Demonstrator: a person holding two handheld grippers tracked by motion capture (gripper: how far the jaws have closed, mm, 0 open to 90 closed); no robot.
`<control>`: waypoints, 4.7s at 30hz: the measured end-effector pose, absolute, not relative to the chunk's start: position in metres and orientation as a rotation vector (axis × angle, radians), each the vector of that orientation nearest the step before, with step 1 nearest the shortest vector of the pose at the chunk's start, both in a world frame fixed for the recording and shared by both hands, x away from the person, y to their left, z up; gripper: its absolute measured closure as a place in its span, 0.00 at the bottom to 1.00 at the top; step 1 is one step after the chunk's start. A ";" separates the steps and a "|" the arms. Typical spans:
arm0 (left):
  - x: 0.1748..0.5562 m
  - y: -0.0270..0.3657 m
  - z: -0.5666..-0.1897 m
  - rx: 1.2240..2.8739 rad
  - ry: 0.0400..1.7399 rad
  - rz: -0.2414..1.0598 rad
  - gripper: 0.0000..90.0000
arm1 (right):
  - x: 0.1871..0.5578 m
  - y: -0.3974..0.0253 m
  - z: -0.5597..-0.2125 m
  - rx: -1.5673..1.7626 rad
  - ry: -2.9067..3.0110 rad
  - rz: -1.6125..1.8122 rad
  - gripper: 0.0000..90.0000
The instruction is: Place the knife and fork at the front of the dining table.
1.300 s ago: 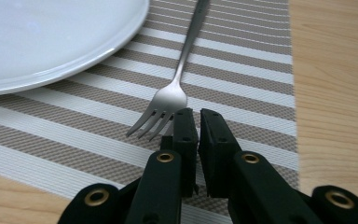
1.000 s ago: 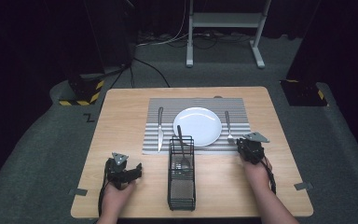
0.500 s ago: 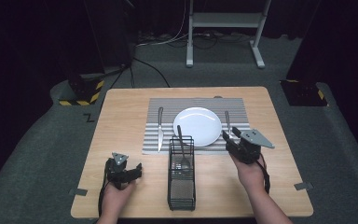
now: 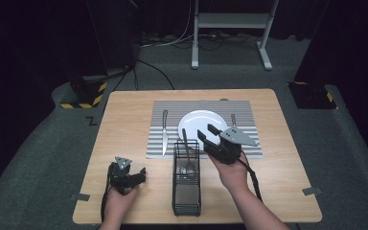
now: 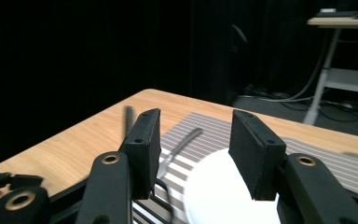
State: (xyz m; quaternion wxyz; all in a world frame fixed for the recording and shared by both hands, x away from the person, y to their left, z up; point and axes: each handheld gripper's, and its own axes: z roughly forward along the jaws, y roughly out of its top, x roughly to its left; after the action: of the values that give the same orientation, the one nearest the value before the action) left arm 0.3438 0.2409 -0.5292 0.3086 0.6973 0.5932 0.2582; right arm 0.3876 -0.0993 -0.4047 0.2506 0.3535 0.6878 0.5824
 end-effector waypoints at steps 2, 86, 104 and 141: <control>0.344 0.241 -0.529 1.843 1.568 0.682 0.17 | 0.388 -0.091 -0.404 0.935 1.890 1.599 0.59; 0.344 0.241 -0.529 1.851 1.562 0.683 0.17 | 0.358 -0.160 -0.320 0.818 1.561 1.757 0.98; 0.344 0.241 -0.529 1.851 1.563 0.683 0.17 | 0.395 -0.234 -0.369 1.011 1.526 1.456 0.98; 0.344 0.241 -0.529 1.850 1.561 0.680 0.17 | 0.498 -0.221 -0.435 1.204 1.624 1.246 0.98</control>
State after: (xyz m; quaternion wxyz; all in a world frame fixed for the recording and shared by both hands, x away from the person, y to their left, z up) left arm 0.3435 0.2414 -0.5291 0.3084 0.6999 0.5906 0.2571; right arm 0.4982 -0.2214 -0.4347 0.3741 0.4701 0.6342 0.4866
